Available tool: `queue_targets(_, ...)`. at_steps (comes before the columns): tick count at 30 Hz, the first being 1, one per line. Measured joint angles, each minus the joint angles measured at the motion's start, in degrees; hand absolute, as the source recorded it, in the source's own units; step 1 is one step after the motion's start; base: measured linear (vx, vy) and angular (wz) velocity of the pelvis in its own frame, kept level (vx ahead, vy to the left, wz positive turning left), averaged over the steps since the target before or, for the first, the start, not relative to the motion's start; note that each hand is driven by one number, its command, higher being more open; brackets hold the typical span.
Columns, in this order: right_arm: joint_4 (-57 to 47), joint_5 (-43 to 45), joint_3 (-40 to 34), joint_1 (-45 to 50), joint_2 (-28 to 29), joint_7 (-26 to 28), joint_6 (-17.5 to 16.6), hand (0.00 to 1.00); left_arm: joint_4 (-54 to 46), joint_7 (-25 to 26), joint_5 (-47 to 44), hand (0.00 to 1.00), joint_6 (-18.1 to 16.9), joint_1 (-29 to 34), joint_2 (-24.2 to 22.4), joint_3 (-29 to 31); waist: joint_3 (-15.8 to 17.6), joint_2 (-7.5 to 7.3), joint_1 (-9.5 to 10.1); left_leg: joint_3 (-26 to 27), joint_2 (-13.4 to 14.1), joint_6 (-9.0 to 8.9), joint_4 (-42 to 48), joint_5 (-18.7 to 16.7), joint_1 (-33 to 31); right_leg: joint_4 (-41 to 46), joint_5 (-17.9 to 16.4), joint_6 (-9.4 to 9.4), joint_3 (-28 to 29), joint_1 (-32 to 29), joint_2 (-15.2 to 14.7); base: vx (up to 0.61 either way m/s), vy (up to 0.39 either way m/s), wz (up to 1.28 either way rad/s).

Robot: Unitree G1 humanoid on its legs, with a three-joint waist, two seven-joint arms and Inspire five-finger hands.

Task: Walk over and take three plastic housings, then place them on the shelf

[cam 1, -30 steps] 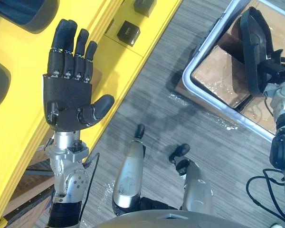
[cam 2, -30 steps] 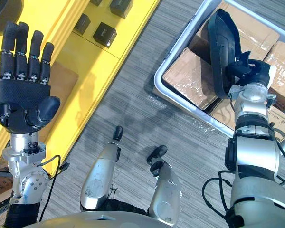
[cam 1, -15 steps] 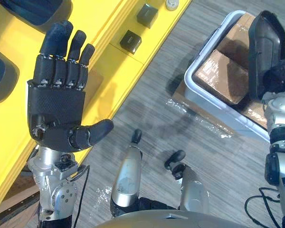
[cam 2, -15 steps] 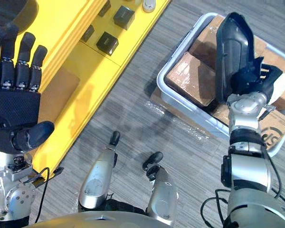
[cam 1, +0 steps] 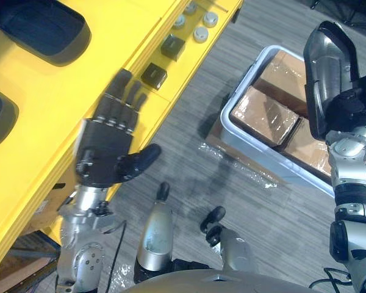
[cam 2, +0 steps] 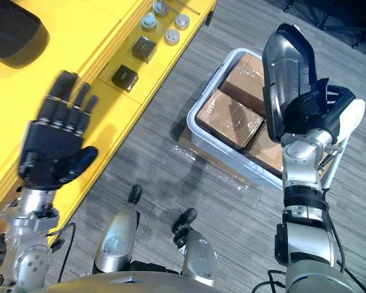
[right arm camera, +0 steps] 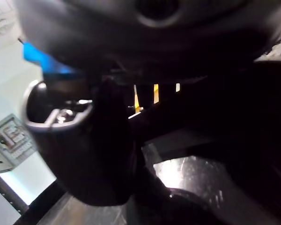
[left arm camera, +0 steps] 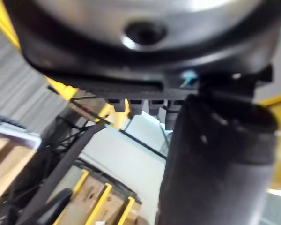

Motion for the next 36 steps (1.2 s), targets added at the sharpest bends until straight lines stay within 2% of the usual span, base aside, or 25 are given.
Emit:
queue_targets(5,-6.7,-5.0,2.5,1.7,0.1,0.1,-0.9,0.0,5.8,2.9,2.8,1.0,6.5,-1.6,0.4,-7.0,-2.2,-0.81,-1.47,2.7,0.0,0.39,0.1,-0.5,0.3,-3.7,2.9,0.19,2.4,0.7,0.6,-0.01,0.052,-0.28)
queue_targets(8,-11.0,-8.0,3.9,3.4,2.1,0.2,-4.0,0.0,13.2,7.0,2.3,1.0,10.4,-6.2,1.2,-12.0,-3.2,-1.2,-2.8,4.7,0.1,0.51,1.1,-1.6,1.2,-5.0,4.0,0.19,4.5,1.3,1.0,-0.02,0.061,-0.32)
queue_targets(10,-13.6,-10.1,4.7,5.2,3.5,0.3,-6.3,0.0,17.7,9.6,1.3,1.0,11.1,-8.4,1.2,-13.8,-4.1,-1.71,-3.42,5.6,0.4,0.34,1.5,-2.1,1.2,-5.7,4.5,0.26,5.3,1.2,1.2,-0.01,0.044,-0.25)
queue_targets(13,-17.1,-11.6,5.4,7.6,6.1,0.5,-9.1,0.0,22.7,13.6,-2.9,1.0,11.3,-11.3,1.1,-15.4,-4.6,-2.51,-4.39,6.9,1.1,0.31,3.4,-3.5,0.9,-6.4,5.0,0.15,6.7,1.2,1.8,0.0,0.028,-0.29)
queue_targets(18,-22.0,-14.8,7.1,11.1,11.1,1.5,-11.7,0.0,28.4,18.2,-7.5,1.0,10.8,-17.1,0.1,-16.8,-4.7,-2.61,-5.47,8.0,1.5,0.45,5.1,-4.7,0.7,-6.4,5.3,0.35,7.9,1.1,2.0,0.01,0.033,-0.12)
queue_targets(22,-24.2,-16.3,11.1,13.9,15.3,4.8,-13.7,0.0,30.4,21.1,-12.4,1.0,10.2,-20.8,-0.3,-18.2,-4.7,-2.63,-5.92,8.5,1.6,0.54,5.7,-5.1,0.7,-6.4,5.5,0.59,8.9,1.1,1.9,0.0,0.023,-0.04)
queue_targets(28,-24.0,-16.8,17.1,18.6,21.7,7.6,-14.2,0.0,34.8,22.8,-18.5,1.0,7.2,-26.0,-1.2,-20.7,-4.7,-2.66,-6.03,8.9,1.8,0.56,6.2,-5.3,0.7,-6.5,6.0,0.59,9.6,1.1,1.9,-0.02,0.021,-0.04)
queue_targets(31,-23.5,-16.8,19.5,19.2,23.2,8.3,-14.3,0.0,36.1,23.0,-20.3,1.0,5.7,-27.9,-1.2,-22.1,-4.7,-2.67,-6.13,9.3,1.6,0.6,6.3,-5.3,0.8,-6.5,6.2,0.5,10.1,0.9,1.9,-0.04,0.022,-0.08)
queue_targets(36,-20.9,-16.8,22.9,19.1,25.2,8.7,-14.4,0.0,36.7,22.8,-23.0,1.0,5.3,-30.5,-2.6,-23.4,-4.9,-2.99,-6.67,9.6,1.4,0.8,5.9,-4.8,0.7,-7.0,6.7,0.42,10.4,0.7,1.8,-0.01,0.008,-0.03)
